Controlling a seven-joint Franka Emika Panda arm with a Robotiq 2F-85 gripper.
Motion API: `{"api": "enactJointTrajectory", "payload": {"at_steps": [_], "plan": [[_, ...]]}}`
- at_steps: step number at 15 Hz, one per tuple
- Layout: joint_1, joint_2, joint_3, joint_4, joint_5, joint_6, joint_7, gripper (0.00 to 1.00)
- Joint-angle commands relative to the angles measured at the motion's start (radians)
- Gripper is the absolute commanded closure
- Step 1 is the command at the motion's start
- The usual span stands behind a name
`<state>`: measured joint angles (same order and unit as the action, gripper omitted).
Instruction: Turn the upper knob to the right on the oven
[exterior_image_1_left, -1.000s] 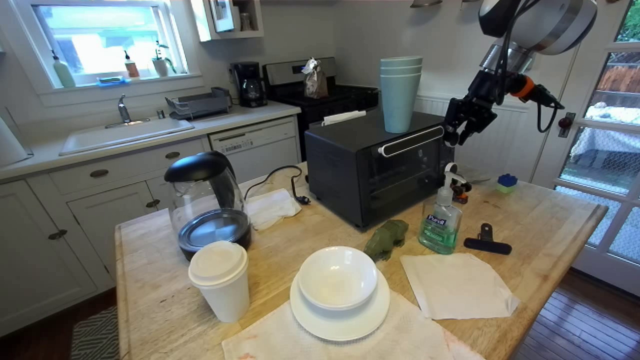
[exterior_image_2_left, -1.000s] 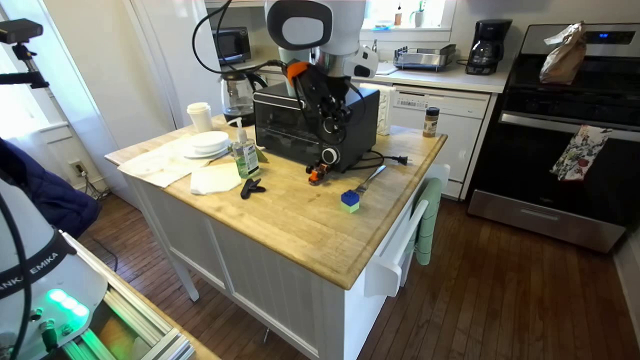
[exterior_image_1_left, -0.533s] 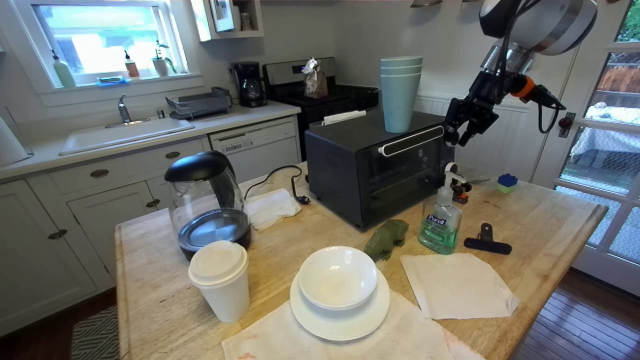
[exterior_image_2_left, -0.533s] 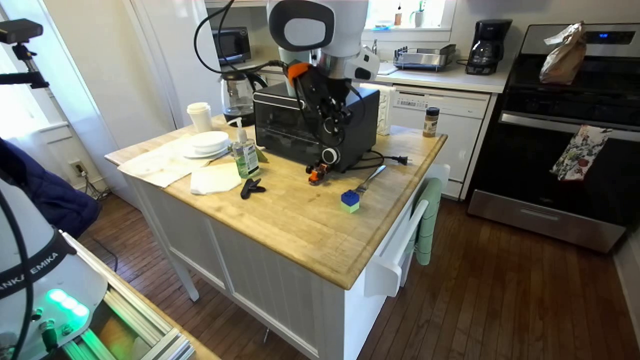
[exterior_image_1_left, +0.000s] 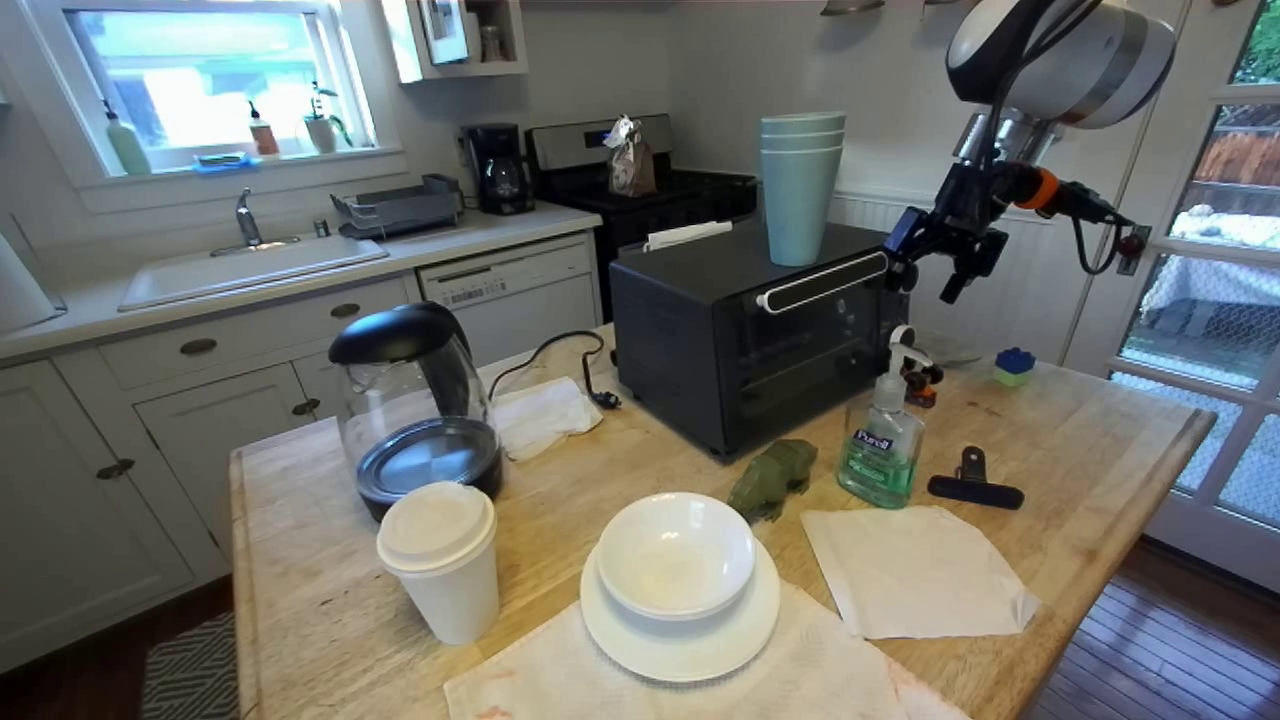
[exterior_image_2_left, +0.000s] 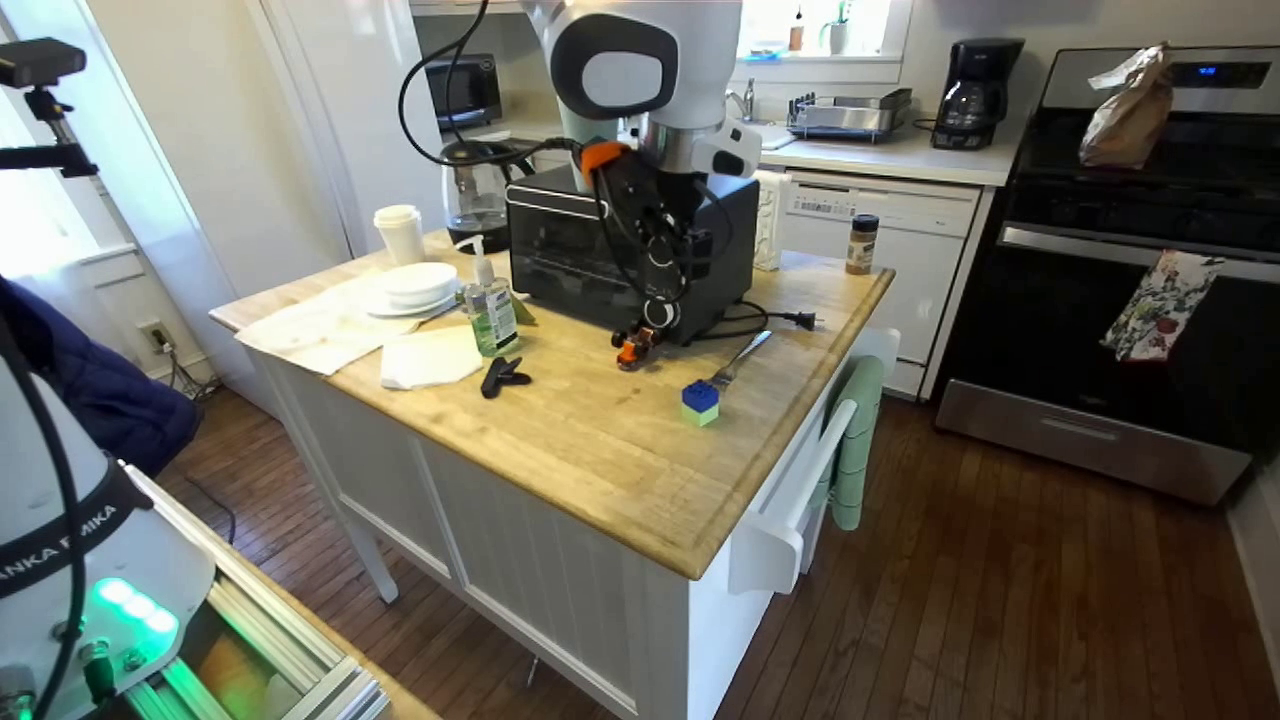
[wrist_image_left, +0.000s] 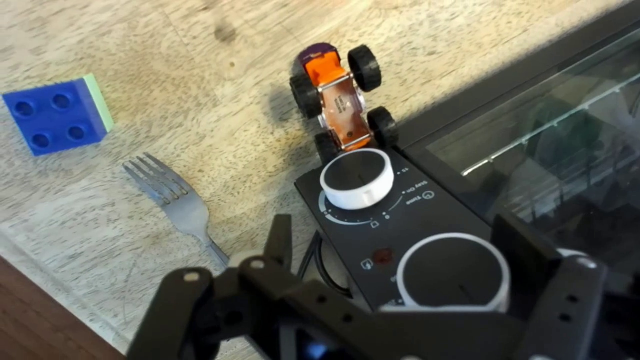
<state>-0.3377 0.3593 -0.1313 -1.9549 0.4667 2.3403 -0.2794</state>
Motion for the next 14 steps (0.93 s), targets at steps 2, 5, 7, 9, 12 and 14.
{"api": "enactJointTrajectory", "payload": {"at_steps": [2,5,7,9,12,14], "plan": [[-0.004,0.030,-0.001,0.045,-0.070,-0.029,-0.019,0.00],[-0.003,0.019,0.003,0.046,-0.095,-0.034,-0.037,0.00],[0.001,0.012,0.000,0.046,-0.117,-0.028,-0.040,0.00],[0.012,0.006,-0.011,0.046,-0.163,-0.017,-0.020,0.00],[0.026,0.001,-0.026,0.051,-0.238,-0.024,0.001,0.00],[0.032,0.000,-0.030,0.053,-0.276,-0.021,0.013,0.00]]}}
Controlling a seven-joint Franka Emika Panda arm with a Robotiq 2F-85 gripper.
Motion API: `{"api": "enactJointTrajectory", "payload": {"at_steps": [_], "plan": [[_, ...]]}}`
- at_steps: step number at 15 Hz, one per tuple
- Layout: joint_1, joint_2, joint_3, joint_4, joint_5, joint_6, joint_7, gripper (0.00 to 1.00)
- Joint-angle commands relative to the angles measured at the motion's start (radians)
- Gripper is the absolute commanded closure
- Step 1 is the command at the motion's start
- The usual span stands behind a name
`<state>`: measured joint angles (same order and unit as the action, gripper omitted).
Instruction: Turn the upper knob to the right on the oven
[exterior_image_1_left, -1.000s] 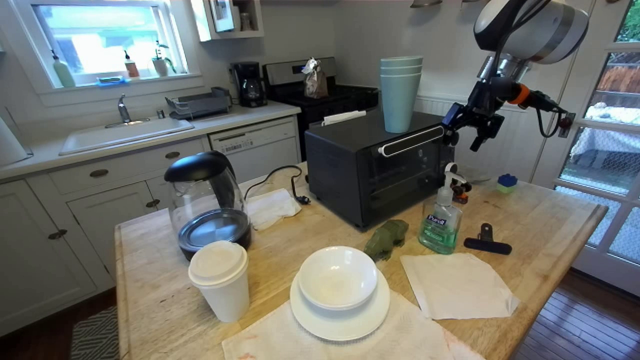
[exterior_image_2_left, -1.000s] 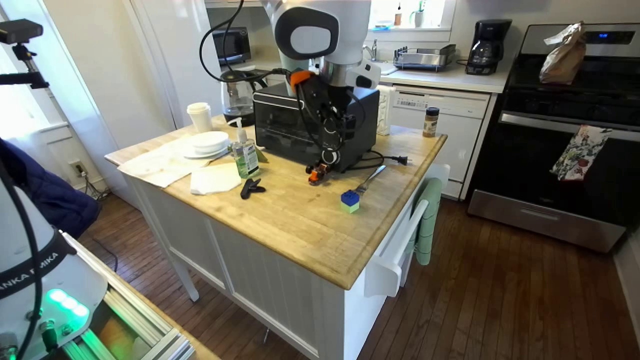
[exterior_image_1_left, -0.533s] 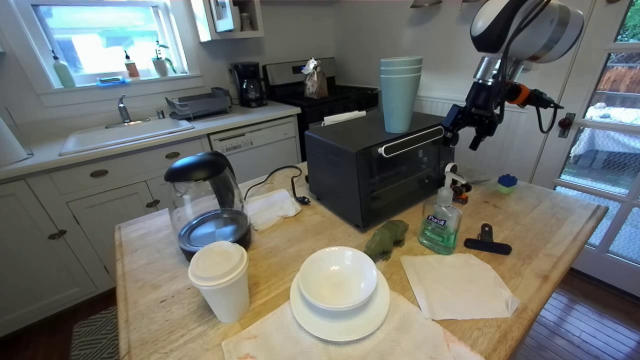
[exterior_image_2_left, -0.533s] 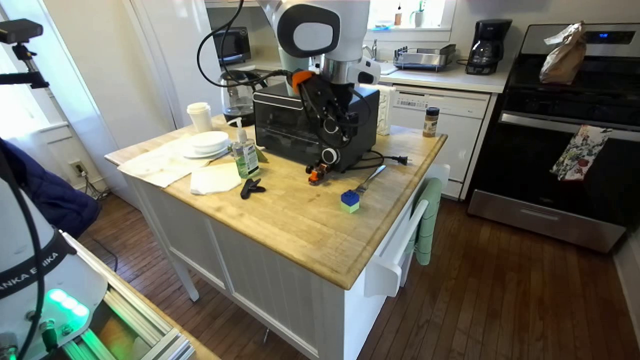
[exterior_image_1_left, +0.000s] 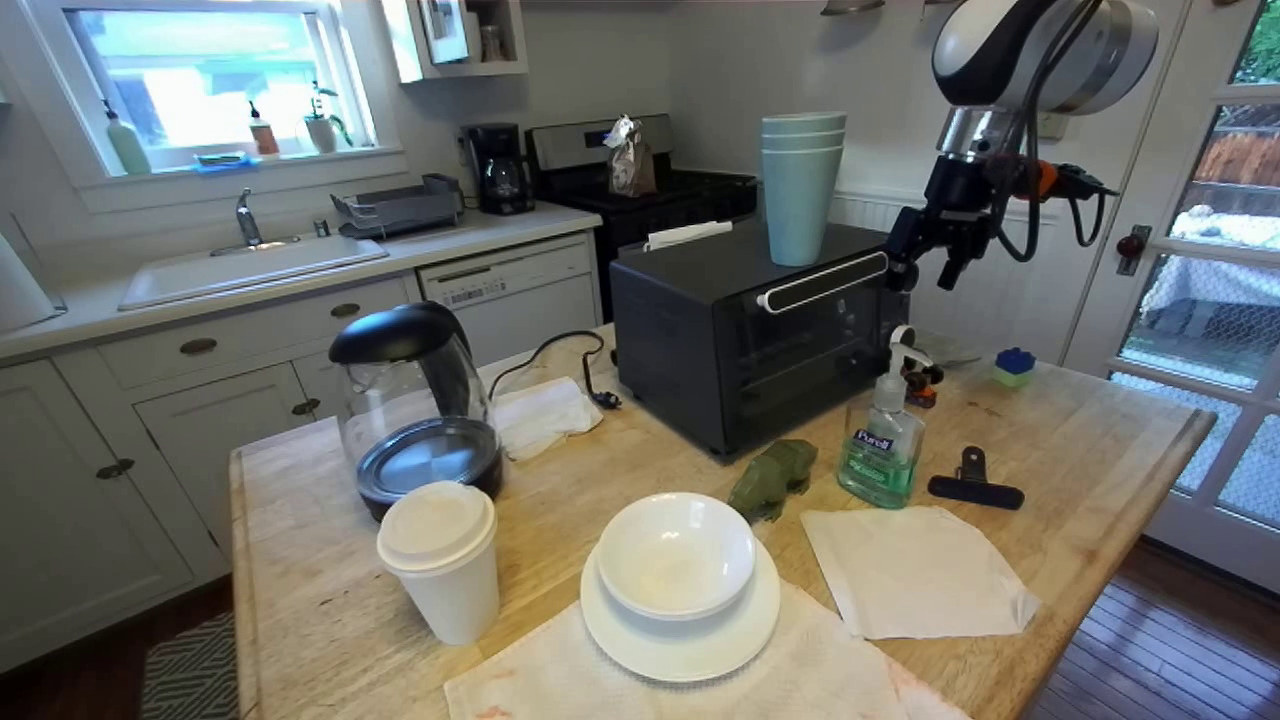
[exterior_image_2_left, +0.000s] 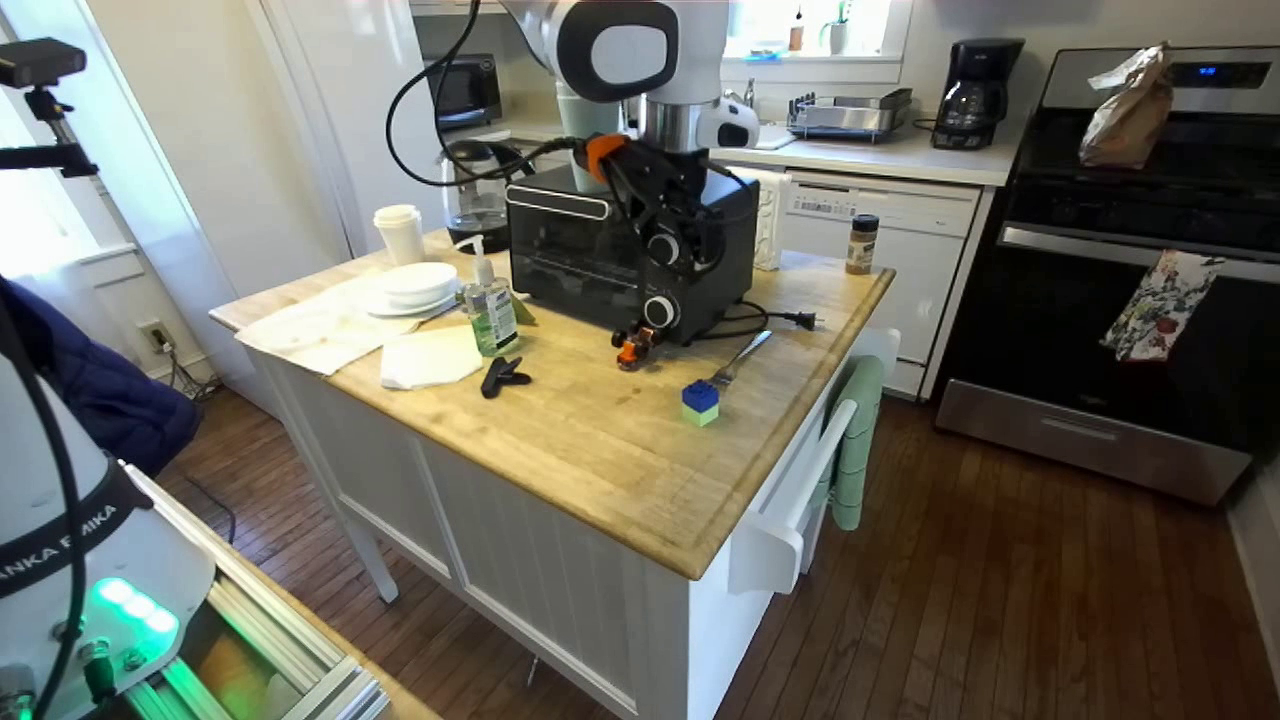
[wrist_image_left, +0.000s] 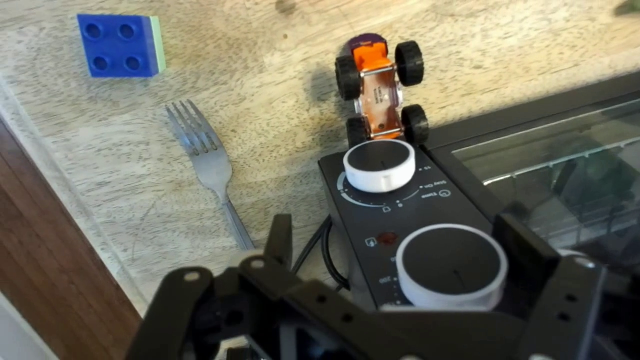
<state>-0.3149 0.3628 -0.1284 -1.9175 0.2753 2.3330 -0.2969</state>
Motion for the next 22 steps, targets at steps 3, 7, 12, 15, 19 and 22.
{"api": "enactJointTrajectory", "payload": {"at_steps": [3,7,12,15,19,22], "plan": [[0.015,-0.013,-0.035,0.017,-0.120,-0.007,0.041,0.00],[0.017,-0.033,-0.032,0.012,-0.137,0.004,0.029,0.00],[0.017,-0.056,-0.042,0.012,-0.170,0.002,0.036,0.00],[0.013,-0.074,-0.055,0.011,-0.183,0.002,0.029,0.00],[0.011,-0.091,-0.070,0.008,-0.191,-0.002,0.023,0.00],[0.006,-0.113,-0.063,-0.001,-0.167,-0.007,-0.002,0.00]]}}
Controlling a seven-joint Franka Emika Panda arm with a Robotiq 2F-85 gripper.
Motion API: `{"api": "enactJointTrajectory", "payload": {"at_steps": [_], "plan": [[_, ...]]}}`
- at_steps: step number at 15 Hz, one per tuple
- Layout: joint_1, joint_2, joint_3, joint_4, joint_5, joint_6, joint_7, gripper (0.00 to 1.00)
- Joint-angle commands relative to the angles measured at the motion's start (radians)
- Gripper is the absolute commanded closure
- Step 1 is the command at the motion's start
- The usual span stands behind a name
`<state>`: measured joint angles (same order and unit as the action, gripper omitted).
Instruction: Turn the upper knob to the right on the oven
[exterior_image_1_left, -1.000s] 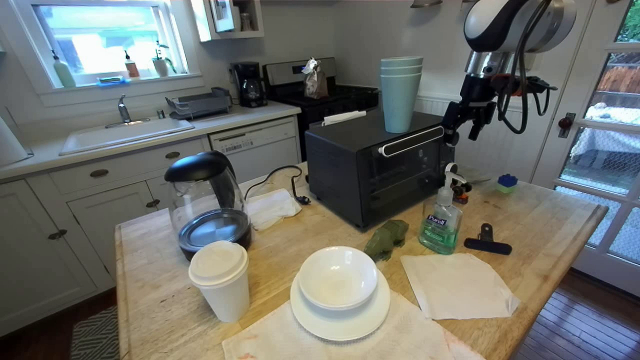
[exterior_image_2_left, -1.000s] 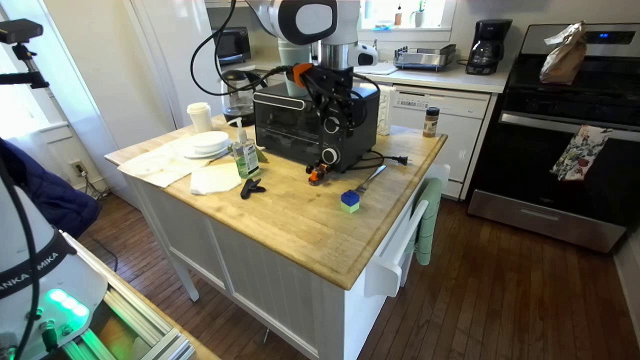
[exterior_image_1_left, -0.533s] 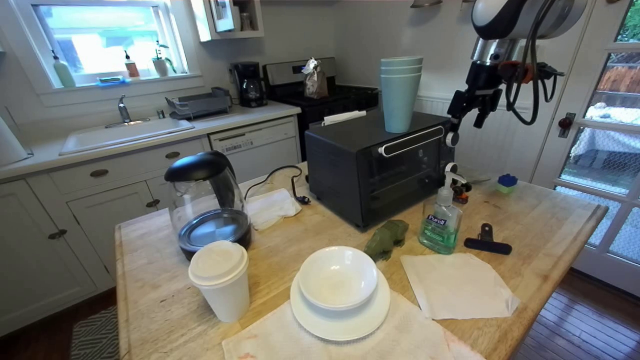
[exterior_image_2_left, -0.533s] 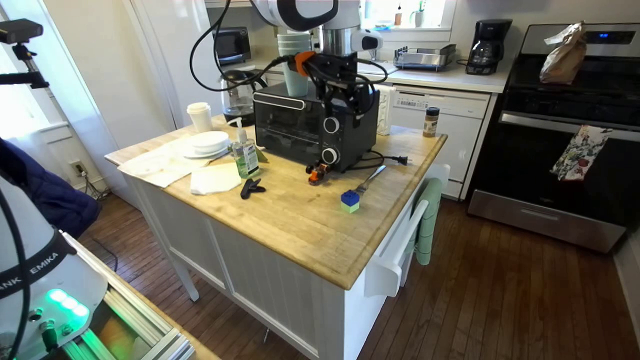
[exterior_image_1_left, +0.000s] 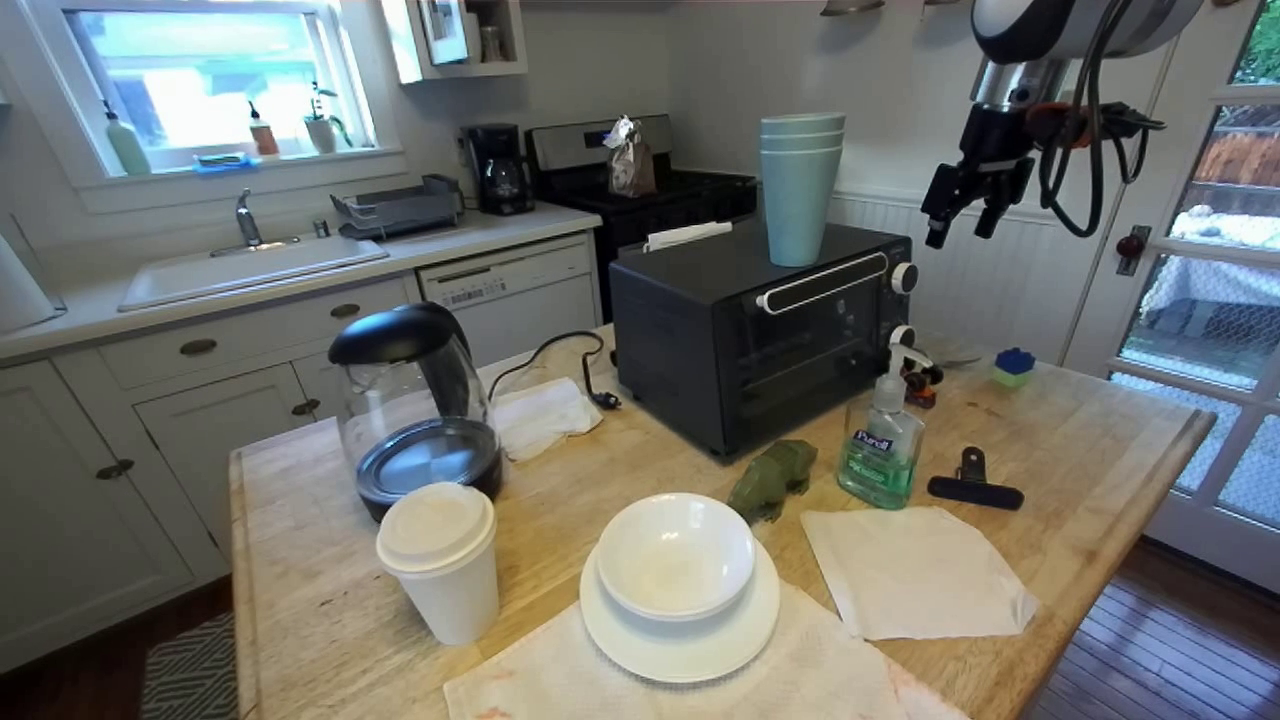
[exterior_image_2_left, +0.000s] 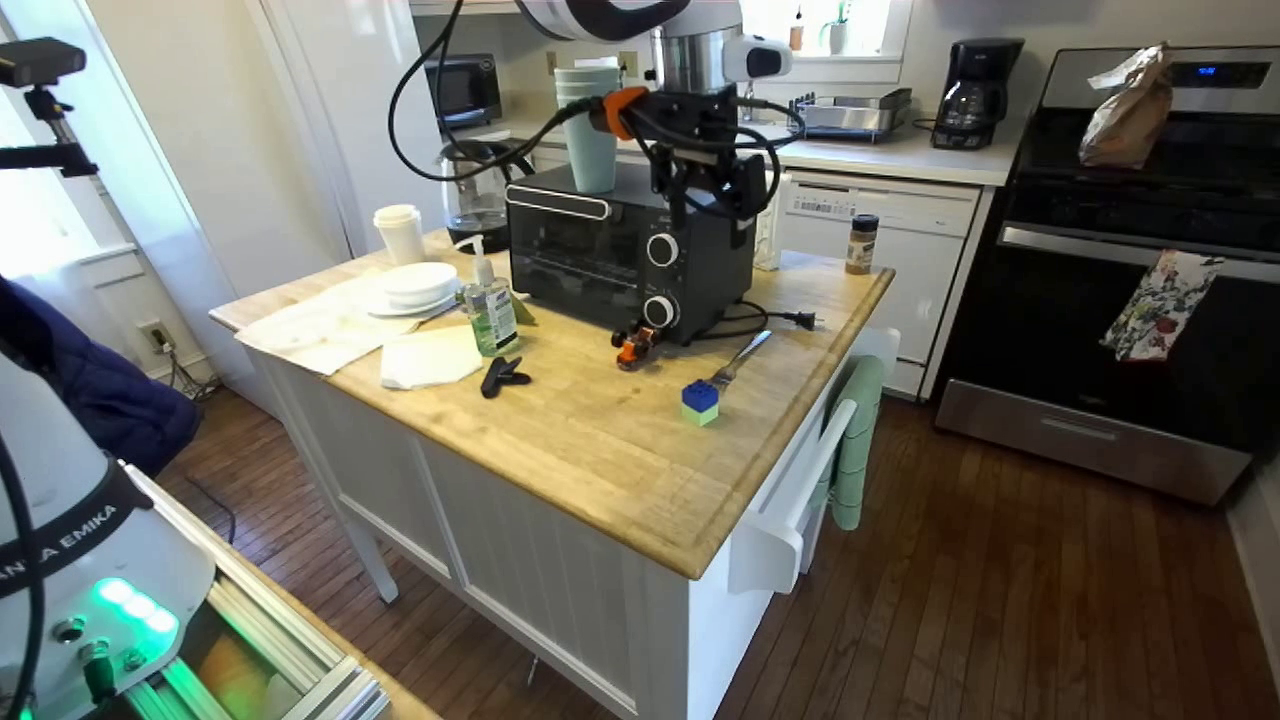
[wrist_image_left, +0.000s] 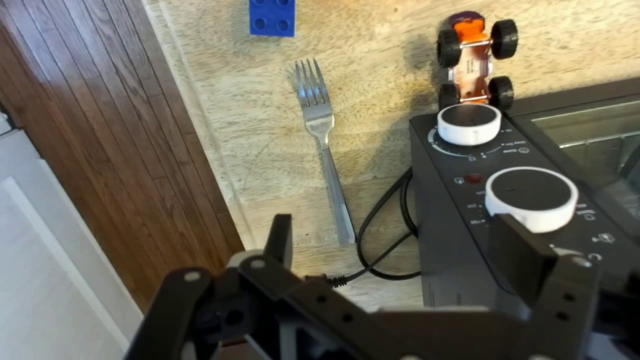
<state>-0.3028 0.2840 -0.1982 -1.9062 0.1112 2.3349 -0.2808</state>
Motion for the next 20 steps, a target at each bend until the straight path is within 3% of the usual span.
{"api": "enactJointTrajectory", "payload": {"at_steps": [1,12,20], "plan": [[-0.008,-0.043,0.010,-0.014,0.005,-0.018,-0.028,0.00],[0.016,-0.197,0.003,-0.041,-0.012,-0.199,-0.104,0.00],[0.031,-0.203,-0.004,-0.030,-0.010,-0.222,-0.105,0.00]]}}
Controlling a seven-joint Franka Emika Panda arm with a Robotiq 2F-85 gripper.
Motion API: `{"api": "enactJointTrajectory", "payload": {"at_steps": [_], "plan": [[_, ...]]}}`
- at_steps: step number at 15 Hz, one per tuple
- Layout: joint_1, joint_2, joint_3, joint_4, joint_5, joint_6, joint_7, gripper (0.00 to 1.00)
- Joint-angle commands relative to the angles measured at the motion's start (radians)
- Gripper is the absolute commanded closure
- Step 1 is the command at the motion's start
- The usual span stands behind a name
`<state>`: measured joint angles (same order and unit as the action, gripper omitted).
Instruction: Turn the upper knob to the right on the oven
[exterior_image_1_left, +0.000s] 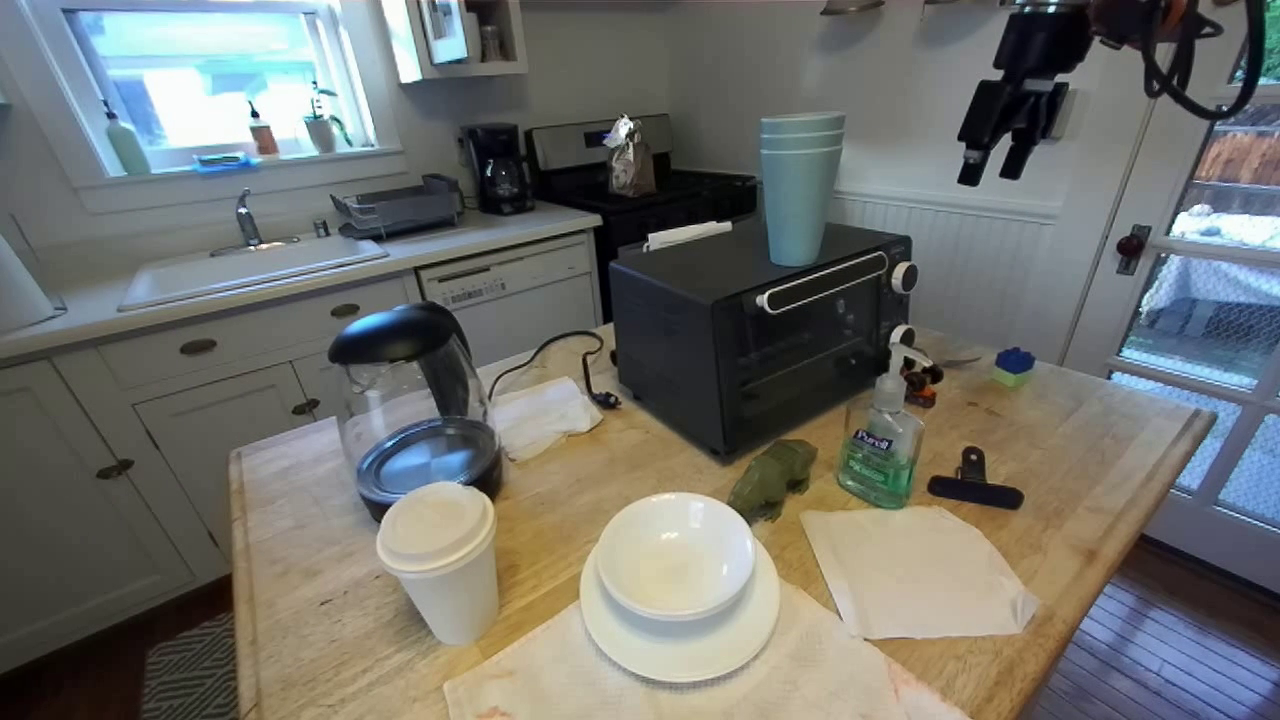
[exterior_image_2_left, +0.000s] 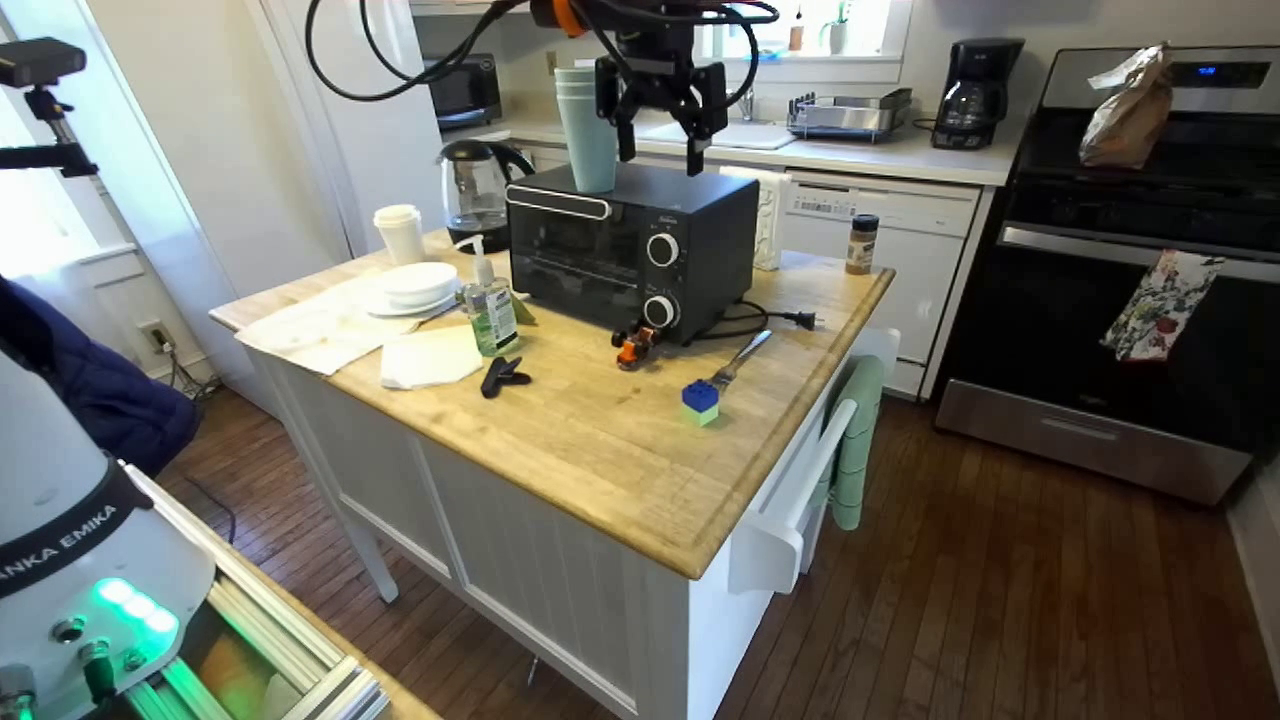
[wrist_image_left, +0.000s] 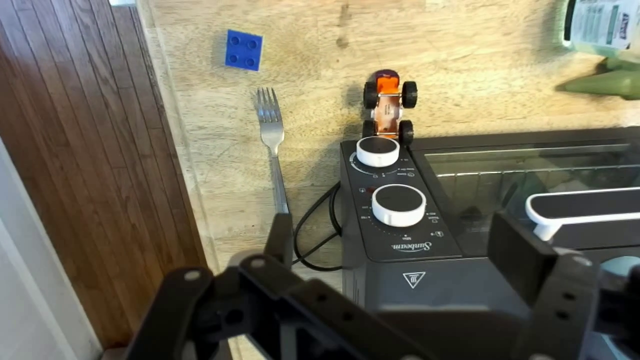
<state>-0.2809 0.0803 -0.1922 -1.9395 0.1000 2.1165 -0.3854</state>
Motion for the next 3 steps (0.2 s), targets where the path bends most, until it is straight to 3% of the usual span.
{"api": "enactJointTrajectory", "payload": {"at_steps": [1,3], "plan": [[0.010,-0.002,-0.010,0.001,-0.001,-0.003,-0.001,0.00],[0.011,-0.005,-0.010,-0.002,-0.002,-0.003,-0.001,0.00]]}}
